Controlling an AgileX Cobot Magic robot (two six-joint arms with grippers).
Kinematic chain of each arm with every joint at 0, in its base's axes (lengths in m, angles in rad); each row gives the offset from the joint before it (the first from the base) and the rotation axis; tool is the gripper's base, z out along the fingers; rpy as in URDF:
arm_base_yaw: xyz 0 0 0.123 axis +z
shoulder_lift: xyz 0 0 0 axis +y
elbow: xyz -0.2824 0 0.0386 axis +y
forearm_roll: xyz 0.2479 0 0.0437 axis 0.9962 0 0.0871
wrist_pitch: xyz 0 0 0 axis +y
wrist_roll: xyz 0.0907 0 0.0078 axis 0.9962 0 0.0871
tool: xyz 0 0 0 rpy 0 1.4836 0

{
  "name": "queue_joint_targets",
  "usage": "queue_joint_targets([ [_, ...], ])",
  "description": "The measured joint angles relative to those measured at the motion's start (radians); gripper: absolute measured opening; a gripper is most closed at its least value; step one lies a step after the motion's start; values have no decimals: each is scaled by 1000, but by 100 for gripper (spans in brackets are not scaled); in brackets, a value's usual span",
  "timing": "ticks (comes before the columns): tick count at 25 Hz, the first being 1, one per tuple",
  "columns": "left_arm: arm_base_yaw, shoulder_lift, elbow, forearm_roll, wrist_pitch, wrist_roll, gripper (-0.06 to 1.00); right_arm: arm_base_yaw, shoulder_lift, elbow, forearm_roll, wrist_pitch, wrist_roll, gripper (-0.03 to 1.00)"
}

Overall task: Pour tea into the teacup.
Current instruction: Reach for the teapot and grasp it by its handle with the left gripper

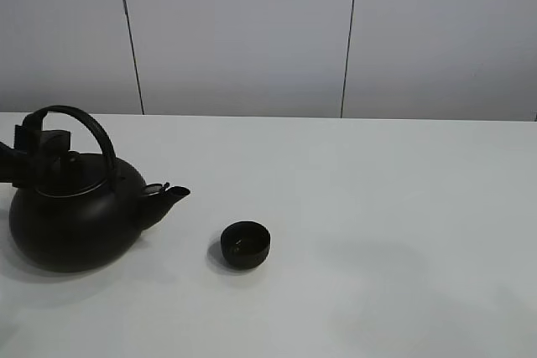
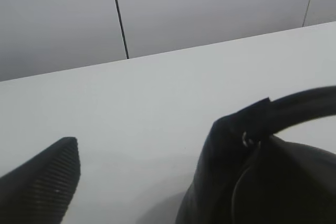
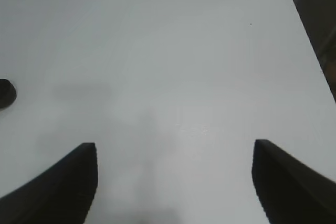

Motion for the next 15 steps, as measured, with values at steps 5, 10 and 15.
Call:
queue_joint_targets([
  [5,0,33,-13,2,-2,0,49,0,0,0,0,1,0,55],
  [10,-1,34,-13,37,-2,2,13,0,0,0,0,1,0,55],
  [15,2,35,-29,63,11,6,11,0,0,0,0,1,0,55],
])
